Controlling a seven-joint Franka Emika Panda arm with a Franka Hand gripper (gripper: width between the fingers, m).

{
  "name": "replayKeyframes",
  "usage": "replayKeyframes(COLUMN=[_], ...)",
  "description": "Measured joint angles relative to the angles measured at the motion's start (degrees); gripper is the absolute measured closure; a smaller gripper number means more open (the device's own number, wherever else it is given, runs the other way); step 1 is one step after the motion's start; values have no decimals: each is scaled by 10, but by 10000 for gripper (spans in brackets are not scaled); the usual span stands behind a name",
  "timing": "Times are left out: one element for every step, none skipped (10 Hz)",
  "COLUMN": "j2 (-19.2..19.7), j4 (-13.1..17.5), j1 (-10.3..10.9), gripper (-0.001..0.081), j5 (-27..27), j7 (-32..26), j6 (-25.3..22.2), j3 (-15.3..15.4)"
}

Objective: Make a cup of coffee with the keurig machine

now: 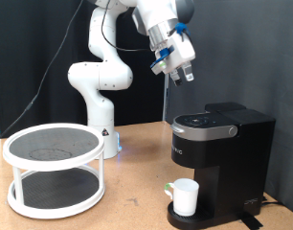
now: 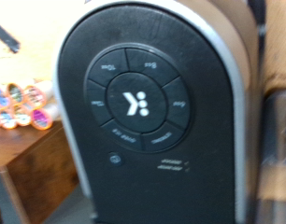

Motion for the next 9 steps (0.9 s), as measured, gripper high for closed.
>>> replayKeyframes(j2=[11, 30, 53, 79, 106, 131, 154, 171, 186], j4=[25, 55, 86, 115, 141, 162, 177, 187, 196], j1=[-6, -11, -15, -18, -21, -23, -25, -26, -26], gripper=[72, 72, 72, 72, 72, 72, 72, 72, 72], j5=[-33, -56, -70, -84, -96, -107, -122, -138, -152], j7=[4, 5, 5, 4, 4, 5, 10, 18, 23], j6=[-30, -66, -102, -135, -160, -173, -175, -175, -175], j3=[9, 13, 13, 13, 13, 13, 14, 15, 16])
